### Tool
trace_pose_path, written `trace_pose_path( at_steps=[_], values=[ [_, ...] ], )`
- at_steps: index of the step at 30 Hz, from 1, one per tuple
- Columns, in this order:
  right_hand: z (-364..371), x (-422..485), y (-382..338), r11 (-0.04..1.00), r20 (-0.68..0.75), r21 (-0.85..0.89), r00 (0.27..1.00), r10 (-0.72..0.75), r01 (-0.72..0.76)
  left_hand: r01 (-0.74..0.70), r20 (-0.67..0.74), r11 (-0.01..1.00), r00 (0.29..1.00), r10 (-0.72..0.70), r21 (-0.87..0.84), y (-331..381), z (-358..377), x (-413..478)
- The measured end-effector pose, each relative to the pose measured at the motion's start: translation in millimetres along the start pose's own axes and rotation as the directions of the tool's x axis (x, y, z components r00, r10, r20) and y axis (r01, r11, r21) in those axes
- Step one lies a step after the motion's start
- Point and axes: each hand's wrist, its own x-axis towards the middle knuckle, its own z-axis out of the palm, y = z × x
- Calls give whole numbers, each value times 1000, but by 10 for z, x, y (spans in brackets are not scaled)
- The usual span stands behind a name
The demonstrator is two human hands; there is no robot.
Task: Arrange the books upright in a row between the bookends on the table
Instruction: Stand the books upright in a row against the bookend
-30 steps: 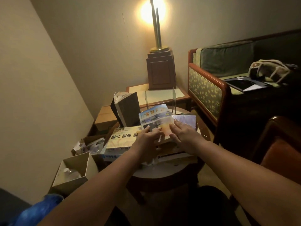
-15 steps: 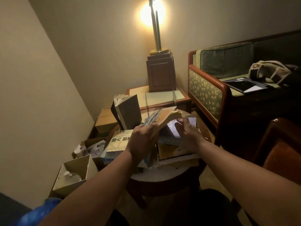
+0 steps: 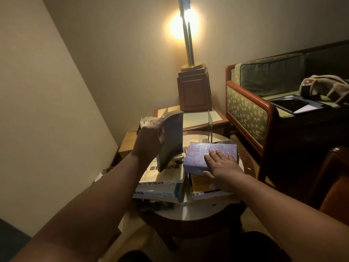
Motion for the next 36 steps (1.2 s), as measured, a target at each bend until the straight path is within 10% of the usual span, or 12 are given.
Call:
trace_pose_path(
  at_steps=[13,25,36],
  values=[
    [-209,342,42,998,-100,59,995,-20,26,76,246,962,959,-142,262,72,62,318],
    [-41,407,109,986,-76,162,996,-36,48,366,41,917,926,-376,160,-557,221,708],
    [-86,429,75,990,-44,140,999,21,-15,347,43,917,931,-361,197,-1082,961,880]
  ],
)
